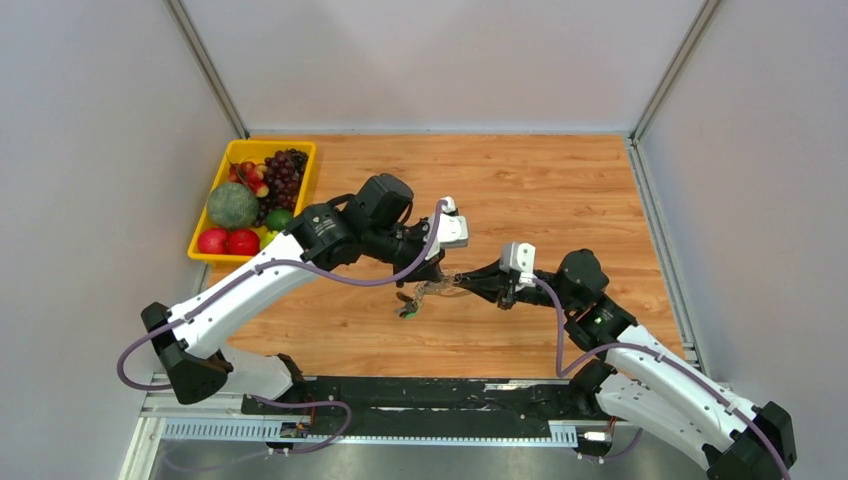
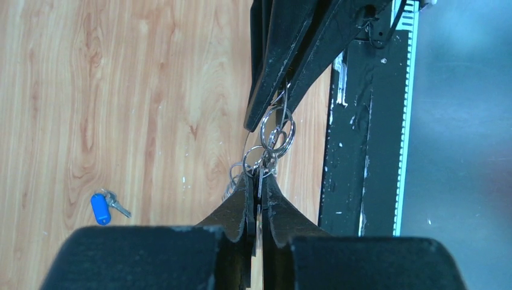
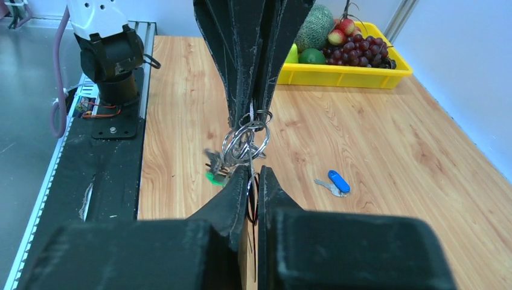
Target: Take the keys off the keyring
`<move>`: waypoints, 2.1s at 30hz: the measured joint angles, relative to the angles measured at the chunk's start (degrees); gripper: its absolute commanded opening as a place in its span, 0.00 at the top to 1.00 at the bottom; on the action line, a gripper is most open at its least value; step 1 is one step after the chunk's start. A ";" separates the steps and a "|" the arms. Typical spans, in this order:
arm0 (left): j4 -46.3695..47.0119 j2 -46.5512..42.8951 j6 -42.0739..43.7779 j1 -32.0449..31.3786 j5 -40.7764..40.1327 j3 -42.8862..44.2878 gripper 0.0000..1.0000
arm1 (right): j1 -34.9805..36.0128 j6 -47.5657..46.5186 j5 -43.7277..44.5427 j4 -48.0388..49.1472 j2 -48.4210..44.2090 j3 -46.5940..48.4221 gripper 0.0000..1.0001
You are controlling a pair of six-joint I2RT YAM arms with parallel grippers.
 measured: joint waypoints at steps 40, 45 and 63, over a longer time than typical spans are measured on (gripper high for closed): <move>6.23 -5.46 -4.24 -1.01 -7.78 -3.02 1.00 | -0.15 -1.18 4.00 -8.98 -0.17 4.24 0.90; 5.79 -5.49 -4.50 -1.03 -8.63 -2.62 1.00 | -0.11 -0.98 4.07 -9.29 -0.24 4.33 0.60; 3.65 -5.62 -4.52 -0.57 -7.58 -2.60 1.00 | -0.11 -0.59 0.24 -8.61 -2.34 4.33 0.59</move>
